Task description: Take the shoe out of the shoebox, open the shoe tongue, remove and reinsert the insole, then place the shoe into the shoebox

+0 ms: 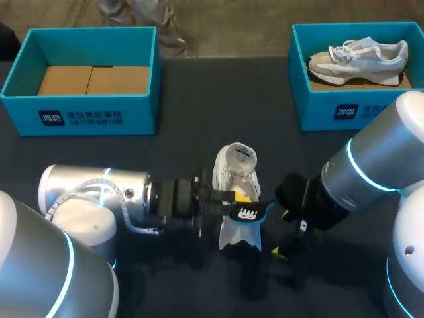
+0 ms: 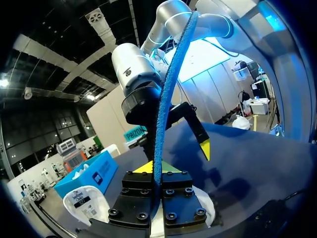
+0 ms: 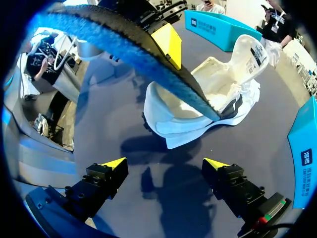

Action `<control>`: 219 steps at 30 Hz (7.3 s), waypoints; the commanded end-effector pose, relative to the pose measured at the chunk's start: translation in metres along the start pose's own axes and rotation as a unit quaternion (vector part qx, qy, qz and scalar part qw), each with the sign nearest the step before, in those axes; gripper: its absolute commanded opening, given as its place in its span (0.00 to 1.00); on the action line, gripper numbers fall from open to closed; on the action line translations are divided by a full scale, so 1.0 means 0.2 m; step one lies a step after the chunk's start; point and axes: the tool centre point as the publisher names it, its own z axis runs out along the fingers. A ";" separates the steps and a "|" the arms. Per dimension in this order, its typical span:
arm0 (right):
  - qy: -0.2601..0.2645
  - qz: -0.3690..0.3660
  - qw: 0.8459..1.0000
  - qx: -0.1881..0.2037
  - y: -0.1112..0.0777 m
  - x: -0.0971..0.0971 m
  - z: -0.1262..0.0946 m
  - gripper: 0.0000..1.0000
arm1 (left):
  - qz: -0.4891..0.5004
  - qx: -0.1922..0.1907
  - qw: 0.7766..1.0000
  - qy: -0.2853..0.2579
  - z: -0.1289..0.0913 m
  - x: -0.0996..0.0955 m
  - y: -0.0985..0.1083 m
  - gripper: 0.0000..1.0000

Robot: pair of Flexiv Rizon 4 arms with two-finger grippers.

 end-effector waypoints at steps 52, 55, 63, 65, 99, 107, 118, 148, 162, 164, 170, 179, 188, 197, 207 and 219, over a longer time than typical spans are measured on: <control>-0.001 0.000 1.000 -0.001 0.00 0.01 0.00 1.00 | 0.055 -0.011 0.998 -0.021 -0.02 0.10 -0.11 0.00; -0.001 0.000 1.000 -0.001 0.00 0.01 0.00 1.00 | 0.052 -0.016 0.998 -0.019 -0.03 0.09 -0.12 0.00; -0.001 0.000 1.000 -0.001 0.00 0.01 0.00 1.00 | 0.051 -0.023 0.998 -0.010 -0.09 0.10 -0.12 0.00; -0.001 0.000 1.000 -0.001 0.00 0.01 0.00 1.00 | 0.052 -0.025 0.998 -0.008 -0.10 0.11 -0.12 0.00; -0.001 0.000 1.000 -0.001 0.00 0.01 0.00 1.00 | 0.042 -0.060 0.997 0.006 -0.14 0.14 -0.13 0.00; -0.001 0.000 1.000 -0.001 0.00 0.01 0.00 1.00 | 0.052 -0.055 0.997 0.020 -0.12 0.14 -0.11 0.00; -0.001 0.000 1.000 -0.001 0.00 0.01 0.00 1.00 | 0.054 -0.052 0.997 0.011 -0.13 0.12 -0.07 0.00; -0.001 0.000 1.000 -0.001 0.00 0.01 0.00 1.00 | 0.037 -0.050 0.998 0.000 -0.09 0.07 0.03 0.00; -0.001 0.000 1.000 -0.001 0.00 0.01 0.00 1.00 | 0.022 -0.061 0.998 -0.014 -0.08 0.04 0.09 0.00; -0.001 0.000 1.000 -0.001 0.00 0.01 0.00 1.00 | 0.020 -0.064 0.998 -0.017 -0.08 0.04 0.09 0.00; -0.001 0.000 1.000 -0.001 0.00 0.01 0.00 1.00 | 0.012 -0.069 0.997 -0.023 -0.08 0.03 0.12 0.00; -0.001 0.000 1.000 -0.001 0.00 0.01 0.00 1.00 | 0.006 -0.077 0.997 -0.023 -0.08 0.02 0.15 0.00; -0.001 0.000 1.000 -0.001 0.00 0.01 0.00 1.00 | 0.005 -0.087 0.996 -0.026 -0.08 0.01 0.18 0.00; -0.001 0.000 1.000 -0.001 0.00 0.01 0.00 1.00 | 0.003 -0.099 0.995 -0.025 -0.07 0.00 0.22 0.00; -0.001 0.000 1.000 -0.001 0.00 0.01 0.00 1.00 | 0.006 -0.116 0.993 -0.011 -0.06 0.01 0.27 0.00; -0.001 0.000 1.000 -0.001 0.00 0.01 0.00 1.00 | 0.010 -0.128 0.992 -0.015 -0.07 -0.01 0.33 0.00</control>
